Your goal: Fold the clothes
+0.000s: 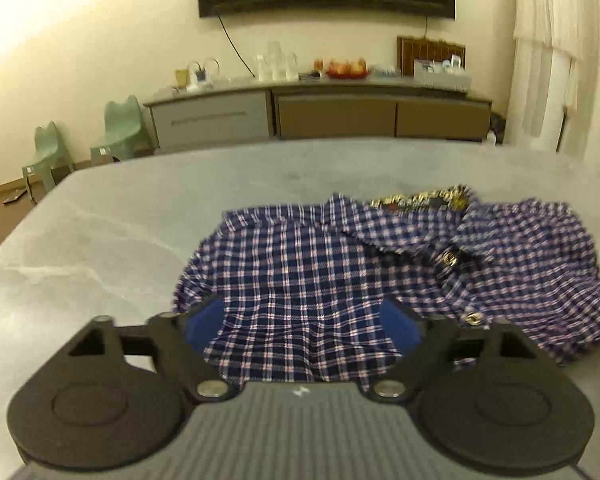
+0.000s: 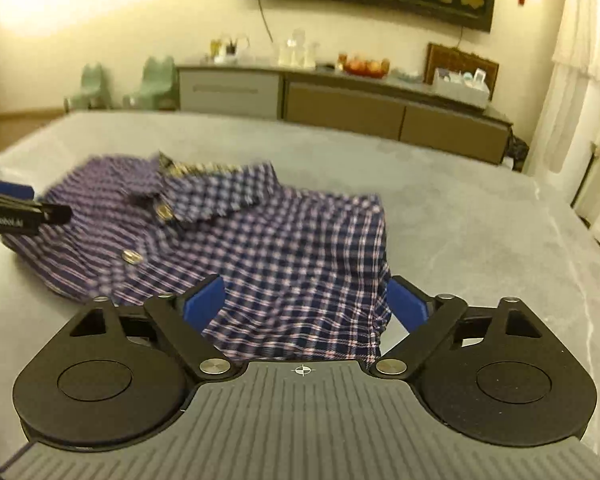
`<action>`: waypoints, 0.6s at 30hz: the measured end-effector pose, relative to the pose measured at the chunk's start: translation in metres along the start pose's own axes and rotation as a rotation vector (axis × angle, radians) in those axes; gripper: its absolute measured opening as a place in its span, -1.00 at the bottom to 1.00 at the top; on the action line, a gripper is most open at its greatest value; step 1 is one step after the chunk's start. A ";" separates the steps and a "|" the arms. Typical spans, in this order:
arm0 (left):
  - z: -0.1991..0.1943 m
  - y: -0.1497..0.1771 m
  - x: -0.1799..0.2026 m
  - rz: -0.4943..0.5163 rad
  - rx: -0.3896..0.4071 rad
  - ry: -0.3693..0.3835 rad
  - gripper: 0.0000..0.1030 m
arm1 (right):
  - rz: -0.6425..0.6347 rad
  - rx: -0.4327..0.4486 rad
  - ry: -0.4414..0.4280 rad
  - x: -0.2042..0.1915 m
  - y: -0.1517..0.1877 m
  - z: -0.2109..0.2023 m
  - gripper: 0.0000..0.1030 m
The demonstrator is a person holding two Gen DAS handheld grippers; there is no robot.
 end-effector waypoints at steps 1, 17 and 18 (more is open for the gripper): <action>-0.006 0.001 0.000 -0.006 0.010 -0.005 0.87 | 0.009 0.010 -0.004 -0.001 0.000 -0.008 0.79; -0.039 0.024 0.004 -0.092 0.021 0.116 1.00 | 0.040 -0.011 0.013 -0.030 0.028 -0.041 0.89; -0.037 0.024 0.007 -0.098 0.027 0.107 1.00 | 0.039 -0.012 0.014 -0.032 0.028 -0.040 0.89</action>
Point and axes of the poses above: each gripper's, at about its wrist camera, not at the fingertips, and z roughly the way its jaws point, x to its right, y to its underside, the point moved 5 cm from there along z, roughly the way its jaws point
